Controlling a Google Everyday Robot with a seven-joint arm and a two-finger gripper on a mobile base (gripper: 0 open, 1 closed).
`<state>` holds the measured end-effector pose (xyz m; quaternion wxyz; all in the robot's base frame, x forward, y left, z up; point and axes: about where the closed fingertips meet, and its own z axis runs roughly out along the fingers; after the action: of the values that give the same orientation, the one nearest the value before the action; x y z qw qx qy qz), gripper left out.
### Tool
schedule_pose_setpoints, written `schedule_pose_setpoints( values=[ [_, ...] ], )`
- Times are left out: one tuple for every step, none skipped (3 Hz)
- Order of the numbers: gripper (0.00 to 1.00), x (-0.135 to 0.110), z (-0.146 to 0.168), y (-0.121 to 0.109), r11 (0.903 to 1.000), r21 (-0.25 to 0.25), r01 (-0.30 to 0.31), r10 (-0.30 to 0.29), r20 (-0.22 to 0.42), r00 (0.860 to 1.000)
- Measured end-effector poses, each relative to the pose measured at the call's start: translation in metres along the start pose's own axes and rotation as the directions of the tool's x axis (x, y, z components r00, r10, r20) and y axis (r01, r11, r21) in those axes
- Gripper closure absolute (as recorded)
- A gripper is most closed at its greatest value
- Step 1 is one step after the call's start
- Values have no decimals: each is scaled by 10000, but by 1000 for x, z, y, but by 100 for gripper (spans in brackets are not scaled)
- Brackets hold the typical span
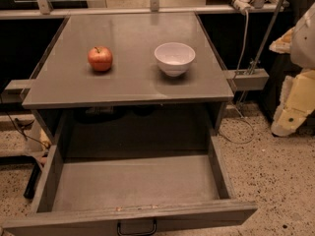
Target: Place apple into top drawer
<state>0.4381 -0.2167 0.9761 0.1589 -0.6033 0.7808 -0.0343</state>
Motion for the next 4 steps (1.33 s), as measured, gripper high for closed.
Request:
schedule_pose_setpoints(
  values=[
    [0, 0, 0, 0, 10000, 0, 0, 0, 3, 10000],
    [0, -38, 15, -2, 10000, 3, -3, 3, 460, 9989],
    [0, -103, 35, 4, 9964, -202, 824, -799, 1026, 9915],
    [0, -184, 46, 23, 9711, -434, 2347, -2236, 1778, 9583]
  ],
)
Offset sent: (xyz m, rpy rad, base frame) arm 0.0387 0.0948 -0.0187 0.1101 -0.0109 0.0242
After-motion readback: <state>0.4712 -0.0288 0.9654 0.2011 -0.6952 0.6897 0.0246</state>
